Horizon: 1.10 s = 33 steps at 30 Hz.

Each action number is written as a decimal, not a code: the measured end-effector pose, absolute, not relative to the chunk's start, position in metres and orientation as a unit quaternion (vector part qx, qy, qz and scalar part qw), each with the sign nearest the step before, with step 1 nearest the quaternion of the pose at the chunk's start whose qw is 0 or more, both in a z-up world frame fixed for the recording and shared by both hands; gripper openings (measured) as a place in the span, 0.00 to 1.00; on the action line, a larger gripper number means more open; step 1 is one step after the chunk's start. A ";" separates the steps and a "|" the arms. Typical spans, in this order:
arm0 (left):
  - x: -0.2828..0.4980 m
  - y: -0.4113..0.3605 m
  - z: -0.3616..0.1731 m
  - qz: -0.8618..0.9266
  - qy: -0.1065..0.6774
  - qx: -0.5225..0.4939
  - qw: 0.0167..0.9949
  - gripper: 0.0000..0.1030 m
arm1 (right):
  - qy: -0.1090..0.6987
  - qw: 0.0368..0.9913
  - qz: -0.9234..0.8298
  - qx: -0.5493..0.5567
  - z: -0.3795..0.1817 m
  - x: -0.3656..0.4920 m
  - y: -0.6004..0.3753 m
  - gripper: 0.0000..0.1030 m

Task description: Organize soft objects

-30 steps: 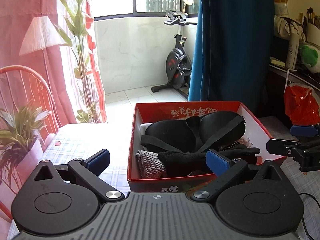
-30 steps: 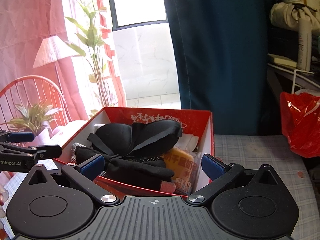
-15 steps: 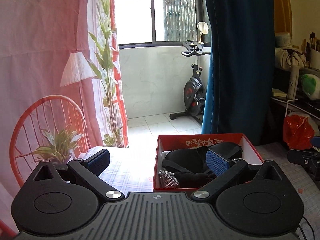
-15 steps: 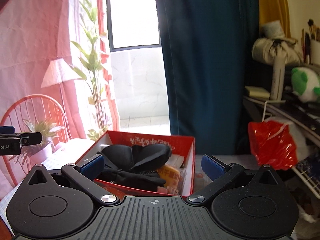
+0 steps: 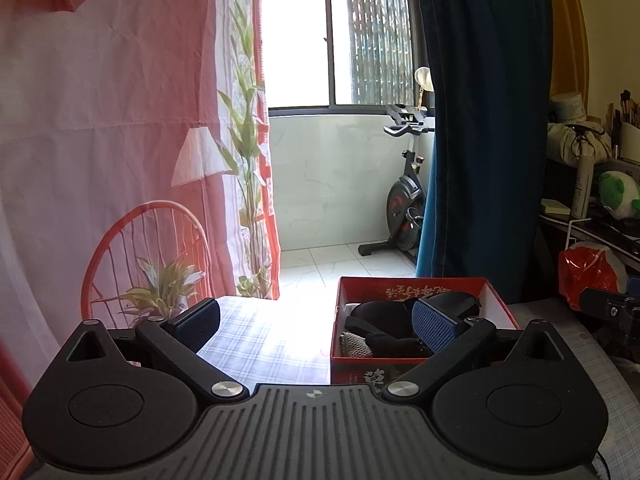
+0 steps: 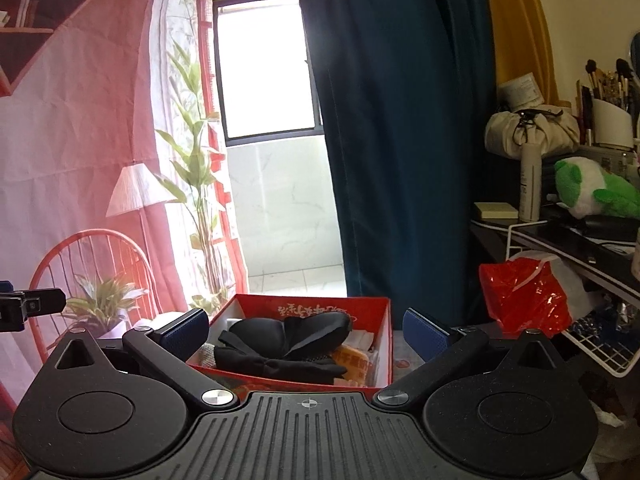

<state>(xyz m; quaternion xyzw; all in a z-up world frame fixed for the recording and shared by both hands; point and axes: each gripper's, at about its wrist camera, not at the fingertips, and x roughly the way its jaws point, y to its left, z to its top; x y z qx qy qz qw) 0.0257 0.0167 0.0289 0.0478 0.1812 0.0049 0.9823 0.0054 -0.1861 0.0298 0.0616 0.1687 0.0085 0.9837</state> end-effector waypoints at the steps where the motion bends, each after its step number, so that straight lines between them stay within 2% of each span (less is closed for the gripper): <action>1: 0.024 0.017 0.029 0.009 0.180 0.048 0.982 1.00 | 0.170 0.984 0.010 0.062 0.029 0.005 -0.185 1.00; 33: 0.018 0.017 0.023 0.025 0.183 0.054 0.981 1.00 | 0.181 0.982 0.012 0.058 0.021 0.003 -0.174 1.00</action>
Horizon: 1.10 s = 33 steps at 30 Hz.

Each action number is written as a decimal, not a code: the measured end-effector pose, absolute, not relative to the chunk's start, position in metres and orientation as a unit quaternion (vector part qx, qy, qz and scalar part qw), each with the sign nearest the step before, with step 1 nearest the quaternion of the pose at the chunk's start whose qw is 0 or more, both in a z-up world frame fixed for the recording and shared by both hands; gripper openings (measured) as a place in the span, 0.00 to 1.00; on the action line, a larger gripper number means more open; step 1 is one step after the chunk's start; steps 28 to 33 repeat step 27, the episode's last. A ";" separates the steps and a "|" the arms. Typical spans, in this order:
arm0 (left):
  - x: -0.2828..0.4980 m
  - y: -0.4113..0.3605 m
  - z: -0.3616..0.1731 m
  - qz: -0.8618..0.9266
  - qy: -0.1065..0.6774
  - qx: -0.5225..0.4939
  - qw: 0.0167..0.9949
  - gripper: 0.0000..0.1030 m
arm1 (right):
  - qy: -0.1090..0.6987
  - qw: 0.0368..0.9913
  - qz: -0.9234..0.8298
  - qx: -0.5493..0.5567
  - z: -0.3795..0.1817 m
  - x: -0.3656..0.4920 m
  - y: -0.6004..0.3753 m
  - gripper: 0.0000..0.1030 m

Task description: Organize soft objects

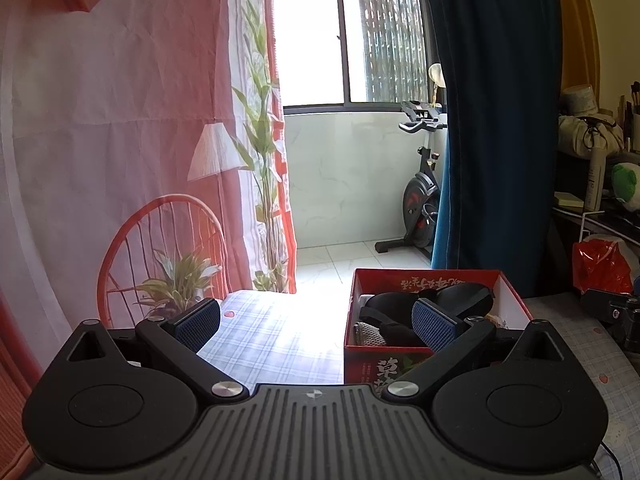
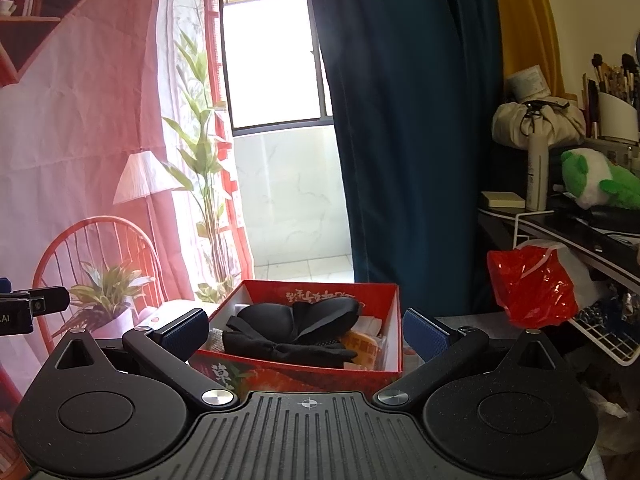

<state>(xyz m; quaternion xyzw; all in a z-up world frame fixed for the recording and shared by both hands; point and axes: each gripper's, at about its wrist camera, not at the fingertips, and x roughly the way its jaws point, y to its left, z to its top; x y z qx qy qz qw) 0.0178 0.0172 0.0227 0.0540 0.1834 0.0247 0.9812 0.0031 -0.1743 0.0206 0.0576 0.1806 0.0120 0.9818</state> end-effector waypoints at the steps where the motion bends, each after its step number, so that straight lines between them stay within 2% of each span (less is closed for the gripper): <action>1: 0.018 0.017 0.023 0.025 0.184 0.054 0.981 1.00 | 0.180 0.982 0.012 0.057 0.021 0.003 -0.174 1.00; 33: 0.020 0.021 0.023 0.021 0.191 0.050 0.980 1.00 | 0.189 0.980 0.012 0.063 0.018 0.002 -0.171 1.00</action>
